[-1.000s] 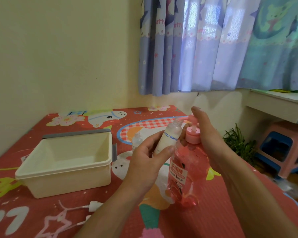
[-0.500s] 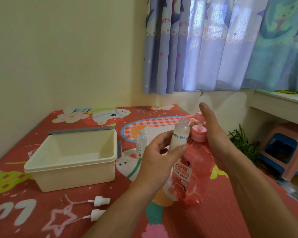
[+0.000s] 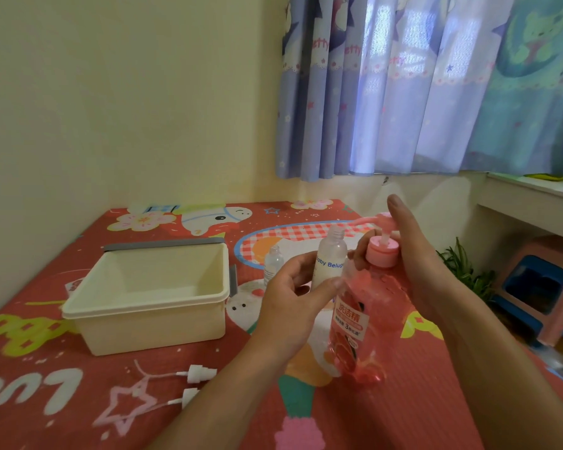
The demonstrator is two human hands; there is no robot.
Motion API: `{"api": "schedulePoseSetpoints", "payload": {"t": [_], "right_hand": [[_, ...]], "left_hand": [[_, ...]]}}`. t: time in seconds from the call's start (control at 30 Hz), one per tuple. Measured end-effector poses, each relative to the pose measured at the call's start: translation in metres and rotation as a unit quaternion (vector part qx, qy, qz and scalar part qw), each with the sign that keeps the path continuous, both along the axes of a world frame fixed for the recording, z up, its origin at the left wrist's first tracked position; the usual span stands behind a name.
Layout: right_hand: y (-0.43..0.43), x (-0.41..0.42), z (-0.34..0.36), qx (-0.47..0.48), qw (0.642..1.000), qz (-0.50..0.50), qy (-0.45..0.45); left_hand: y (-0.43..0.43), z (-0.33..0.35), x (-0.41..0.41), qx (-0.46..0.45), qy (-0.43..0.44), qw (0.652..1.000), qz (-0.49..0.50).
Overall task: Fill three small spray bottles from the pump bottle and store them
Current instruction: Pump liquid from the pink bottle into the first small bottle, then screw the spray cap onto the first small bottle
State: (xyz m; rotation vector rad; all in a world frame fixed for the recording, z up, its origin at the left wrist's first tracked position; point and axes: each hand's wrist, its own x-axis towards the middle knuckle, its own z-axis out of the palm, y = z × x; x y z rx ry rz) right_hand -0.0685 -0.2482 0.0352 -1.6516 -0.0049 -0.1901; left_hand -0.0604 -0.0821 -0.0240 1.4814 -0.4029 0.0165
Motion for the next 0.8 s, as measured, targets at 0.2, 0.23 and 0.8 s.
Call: {"api": "schedulePoseSetpoints", "payload": {"t": [0.2, 0.23, 0.8], "right_hand": [[-0.003, -0.001, -0.002, 0.013, 1.0, -0.016, -0.009], [-0.004, -0.002, -0.002, -0.004, 1.0, -0.017, -0.01], [0.041, -0.027, 0.016, -0.314, 0.855, -0.214, -0.353]], "left_hand": [[0.02, -0.005, -0.001, 0.003, 0.018, 1.0, 0.019], [0.024, -0.007, -0.002, 0.004, 0.019, 1.0, 0.023], [0.067, -0.028, -0.01, 0.003, 0.026, 0.998, 0.05]]}}
